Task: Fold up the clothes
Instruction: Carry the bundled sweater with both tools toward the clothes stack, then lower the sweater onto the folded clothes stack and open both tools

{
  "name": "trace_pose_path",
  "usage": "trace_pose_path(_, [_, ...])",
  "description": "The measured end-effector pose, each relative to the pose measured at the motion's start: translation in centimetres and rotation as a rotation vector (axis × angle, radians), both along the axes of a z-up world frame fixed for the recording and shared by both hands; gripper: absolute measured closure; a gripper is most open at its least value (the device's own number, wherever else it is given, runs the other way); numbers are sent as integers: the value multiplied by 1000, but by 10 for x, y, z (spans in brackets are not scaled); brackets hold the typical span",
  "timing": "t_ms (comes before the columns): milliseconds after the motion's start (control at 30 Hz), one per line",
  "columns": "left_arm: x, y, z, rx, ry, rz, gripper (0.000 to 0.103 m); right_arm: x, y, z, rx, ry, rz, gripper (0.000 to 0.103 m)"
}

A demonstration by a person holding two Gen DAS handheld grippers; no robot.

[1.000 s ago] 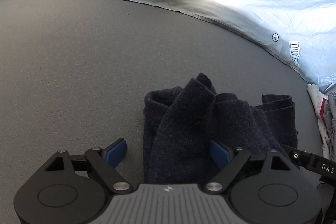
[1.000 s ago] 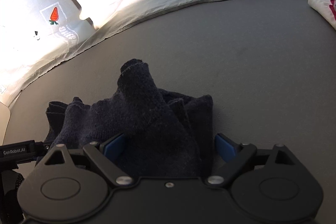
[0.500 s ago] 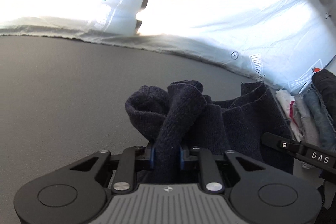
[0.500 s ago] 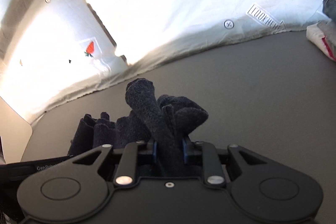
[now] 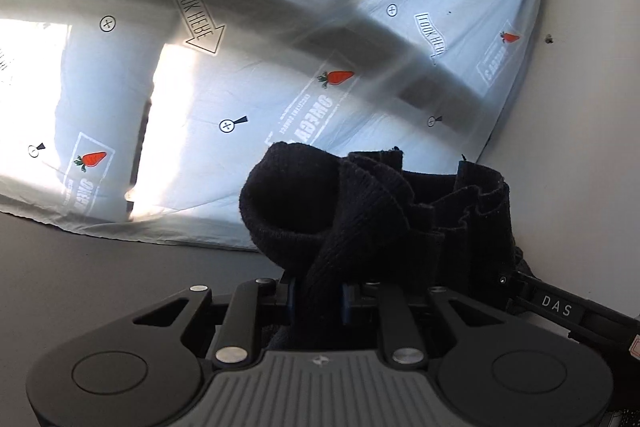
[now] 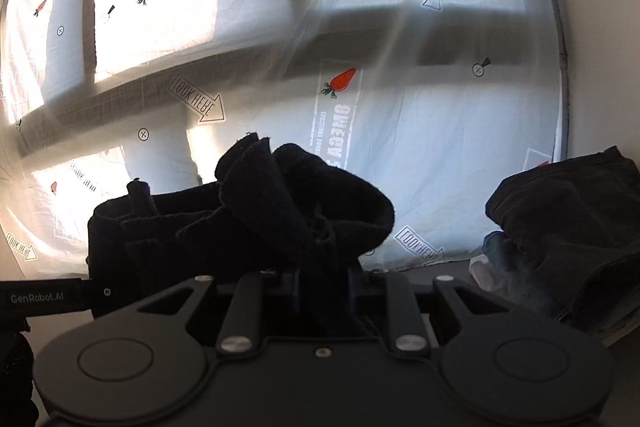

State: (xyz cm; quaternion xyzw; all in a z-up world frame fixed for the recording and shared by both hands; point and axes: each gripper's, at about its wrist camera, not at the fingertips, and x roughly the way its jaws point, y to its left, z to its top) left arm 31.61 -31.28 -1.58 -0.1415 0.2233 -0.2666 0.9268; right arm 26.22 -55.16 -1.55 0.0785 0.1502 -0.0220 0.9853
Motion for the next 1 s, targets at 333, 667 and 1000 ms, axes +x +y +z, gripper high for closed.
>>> trace_pose_path(333, [-34,-107,21,-32,-44,-174,82,-69,-83,12,-22,-102,-199,81])
trace_pose_path(667, [-28,-276,29,-104,-42,-177,82,-68,-241,30,-76,-164,-252,80])
trace_pose_path(1000, [56,-406,32,-97,-25,-134,82,15,-388,35,-81,-159,-261,80])
